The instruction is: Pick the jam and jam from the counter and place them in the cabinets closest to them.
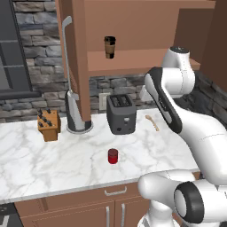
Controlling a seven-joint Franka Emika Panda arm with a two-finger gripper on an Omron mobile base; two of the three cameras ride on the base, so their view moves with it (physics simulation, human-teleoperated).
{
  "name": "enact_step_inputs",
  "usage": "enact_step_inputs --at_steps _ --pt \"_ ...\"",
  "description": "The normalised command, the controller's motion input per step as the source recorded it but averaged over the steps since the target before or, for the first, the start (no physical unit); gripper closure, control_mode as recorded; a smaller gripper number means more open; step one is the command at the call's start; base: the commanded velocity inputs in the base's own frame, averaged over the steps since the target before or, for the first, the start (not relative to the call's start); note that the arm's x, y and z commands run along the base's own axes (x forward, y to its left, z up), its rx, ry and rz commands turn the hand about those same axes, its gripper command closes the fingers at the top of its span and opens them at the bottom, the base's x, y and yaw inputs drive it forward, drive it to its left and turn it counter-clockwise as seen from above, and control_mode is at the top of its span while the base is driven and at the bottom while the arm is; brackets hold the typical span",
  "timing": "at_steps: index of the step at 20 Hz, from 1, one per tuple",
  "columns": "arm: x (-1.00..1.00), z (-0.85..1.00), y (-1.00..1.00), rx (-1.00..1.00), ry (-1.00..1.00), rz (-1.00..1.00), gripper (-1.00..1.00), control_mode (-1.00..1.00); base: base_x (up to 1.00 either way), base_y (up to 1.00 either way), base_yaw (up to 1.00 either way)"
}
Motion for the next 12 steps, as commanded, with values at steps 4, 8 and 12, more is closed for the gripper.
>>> enact_step_inputs --at_steps 4,8,12 --pt "-0.08 -0.03 0.02 0.01 0.01 0.0 -1.0 -1.0 0.0 0.0 0.0" --pt "-0.28 -0.02 0.09 0.0 0.0 0.0 -1.0 -1.0 0.0 0.0 0.0" --pt "-0.4 -0.03 0.04 0.0 -0.04 0.01 -1.0 -1.0 0.0 0.0 0.0"
